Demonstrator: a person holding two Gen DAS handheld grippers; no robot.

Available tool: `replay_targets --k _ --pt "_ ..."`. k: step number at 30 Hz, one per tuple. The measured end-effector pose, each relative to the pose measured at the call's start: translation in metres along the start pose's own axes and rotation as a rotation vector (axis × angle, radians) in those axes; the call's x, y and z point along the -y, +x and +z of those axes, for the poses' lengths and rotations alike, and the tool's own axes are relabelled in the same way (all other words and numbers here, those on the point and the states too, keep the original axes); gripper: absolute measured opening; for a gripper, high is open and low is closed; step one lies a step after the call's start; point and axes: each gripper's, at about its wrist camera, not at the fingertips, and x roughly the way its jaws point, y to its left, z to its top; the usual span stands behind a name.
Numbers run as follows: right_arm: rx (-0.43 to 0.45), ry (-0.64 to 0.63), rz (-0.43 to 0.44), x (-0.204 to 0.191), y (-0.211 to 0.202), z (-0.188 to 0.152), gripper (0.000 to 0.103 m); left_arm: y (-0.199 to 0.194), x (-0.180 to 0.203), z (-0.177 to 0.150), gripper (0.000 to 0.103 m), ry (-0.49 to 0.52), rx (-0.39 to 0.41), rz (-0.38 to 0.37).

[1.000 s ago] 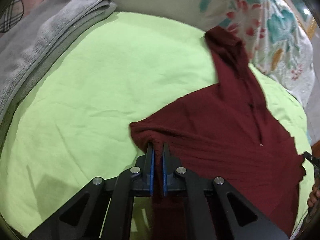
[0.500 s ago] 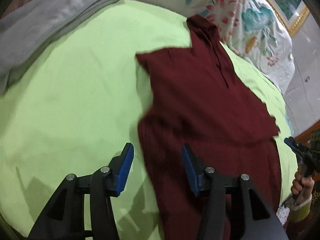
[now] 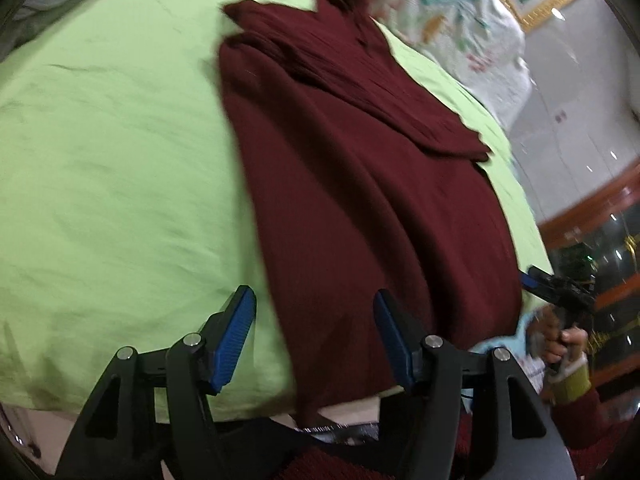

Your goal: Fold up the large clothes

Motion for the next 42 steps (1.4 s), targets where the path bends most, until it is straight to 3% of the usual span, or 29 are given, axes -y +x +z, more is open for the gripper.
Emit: replay_targets --k 3,4,5,6,8,9,14,17,20,23,27,28,32,34,36,38,42 --pt "0.014 0.001 0.064 -0.003 0.004 -0.009 0.057 0.008 0.01 -0.005 0.042 0.059 -0.04 0.017" --pt "0.019 0.006 0.069 -0.004 0.005 -0.01 0.056 0.009 0.013 -0.006 0.027 0.077 -0.042 0.034" --pt "0.026 0.005 0.071 -0.005 0.005 -0.011 0.049 0.01 0.014 -0.008 0.013 0.09 -0.047 0.043" --pt "0.021 -0.008 0.053 -0.008 0.007 -0.013 0.028 0.011 0.013 -0.011 0.004 0.09 -0.061 0.032" --pt "-0.011 -0.013 0.029 -0.009 0.01 -0.017 0.004 0.005 0.015 -0.016 0.004 0.105 -0.041 0.044" --pt "0.0 -0.02 0.038 -0.01 0.006 -0.022 0.004 -0.002 0.019 -0.02 0.004 0.122 -0.028 0.045" --pt "0.116 0.026 0.113 -0.004 -0.028 -0.036 0.004 -0.035 0.014 -0.035 0.004 0.096 0.041 0.002" --pt "0.081 0.044 0.108 0.005 -0.019 -0.036 0.004 -0.023 -0.002 -0.035 0.005 0.057 0.018 0.003" --pt "0.047 0.065 0.069 0.006 -0.002 -0.03 0.007 -0.01 -0.017 -0.034 0.006 0.009 -0.029 -0.004" --pt "0.042 0.07 0.055 0.005 -0.005 -0.026 0.007 -0.017 -0.017 -0.031 0.012 0.027 -0.04 0.012" --pt "0.125 0.073 -0.087 0.006 -0.038 -0.015 0.007 -0.045 -0.029 -0.022 0.03 0.044 0.003 0.088" --pt "0.152 0.074 -0.095 0.006 -0.046 -0.012 0.007 -0.05 -0.03 -0.016 0.031 0.042 0.026 0.099" --pt "0.233 0.075 -0.038 -0.002 -0.054 0.029 0.008 -0.062 -0.026 0.038 0.035 0.043 0.127 0.104" --pt "0.246 0.067 -0.016 -0.011 -0.039 0.063 0.012 -0.054 -0.017 0.069 0.05 0.045 0.158 0.122" --pt "0.243 0.05 -0.002 -0.02 -0.022 0.096 0.033 -0.043 -0.008 0.103 0.05 0.046 0.185 0.115" --pt "0.247 0.022 0.0 -0.031 -0.003 0.131 0.047 -0.031 0.0 0.137 0.05 0.04 0.2 0.109" --pt "0.236 -0.041 -0.044 -0.068 0.047 0.188 0.047 -0.001 0.012 0.219 0.055 0.011 0.222 0.12"
